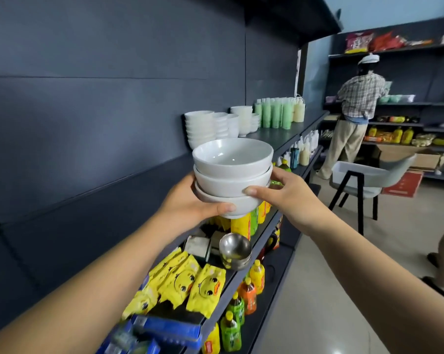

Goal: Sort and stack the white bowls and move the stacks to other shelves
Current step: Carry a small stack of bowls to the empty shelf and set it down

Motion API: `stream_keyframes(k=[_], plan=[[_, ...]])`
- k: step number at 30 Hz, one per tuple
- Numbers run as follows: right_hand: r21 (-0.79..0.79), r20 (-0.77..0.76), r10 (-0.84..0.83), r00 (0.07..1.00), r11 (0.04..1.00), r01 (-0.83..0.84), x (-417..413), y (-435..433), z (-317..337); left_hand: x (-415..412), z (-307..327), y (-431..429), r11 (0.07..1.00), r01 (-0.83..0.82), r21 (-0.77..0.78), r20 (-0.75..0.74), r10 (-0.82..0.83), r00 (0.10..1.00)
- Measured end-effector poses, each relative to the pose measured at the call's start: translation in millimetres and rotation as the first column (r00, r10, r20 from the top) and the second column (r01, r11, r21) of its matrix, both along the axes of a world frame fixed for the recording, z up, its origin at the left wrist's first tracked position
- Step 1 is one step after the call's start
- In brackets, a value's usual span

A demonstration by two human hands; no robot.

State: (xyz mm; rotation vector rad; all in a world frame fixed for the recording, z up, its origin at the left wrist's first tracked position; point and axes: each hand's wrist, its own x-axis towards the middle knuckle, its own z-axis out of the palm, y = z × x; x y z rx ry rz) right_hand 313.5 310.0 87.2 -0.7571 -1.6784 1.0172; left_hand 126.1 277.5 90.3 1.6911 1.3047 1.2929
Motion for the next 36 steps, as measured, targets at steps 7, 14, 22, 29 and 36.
stream_keyframes(k=[7, 14, 22, 29, 36], plan=[[-0.004, -0.012, 0.083, 0.997, 0.997, -0.083, 11.3, 116.0, 11.5, 10.1, 12.6, 105.3, 0.997, -0.076, 0.021, -0.034, 0.077, 0.996], [-0.043, 0.021, 0.251, 0.968, 0.967, -0.249, -6.9, 219.1, -0.5, 7.6, 4.2, 167.6, 0.968, -0.252, 0.007, -0.005, 0.252, 0.968], [-0.129, 0.101, 0.485, 0.869, 0.872, -0.472, -45.3, 329.9, -16.1, 4.8, -16.4, 228.0, 0.855, -0.518, -0.032, 0.026, 0.519, 0.854], [-0.185, 0.115, 0.655, 0.746, 0.752, -0.632, -63.5, 383.2, -29.3, 5.0, -38.3, 261.7, 0.727, -0.681, -0.089, 0.028, 0.685, 0.728], [-0.234, 0.098, 0.681, 0.726, 0.725, -0.648, -78.7, 406.8, -43.8, -4.5, -48.8, 280.1, 0.704, -0.702, -0.102, 0.011, 0.707, 0.707]])
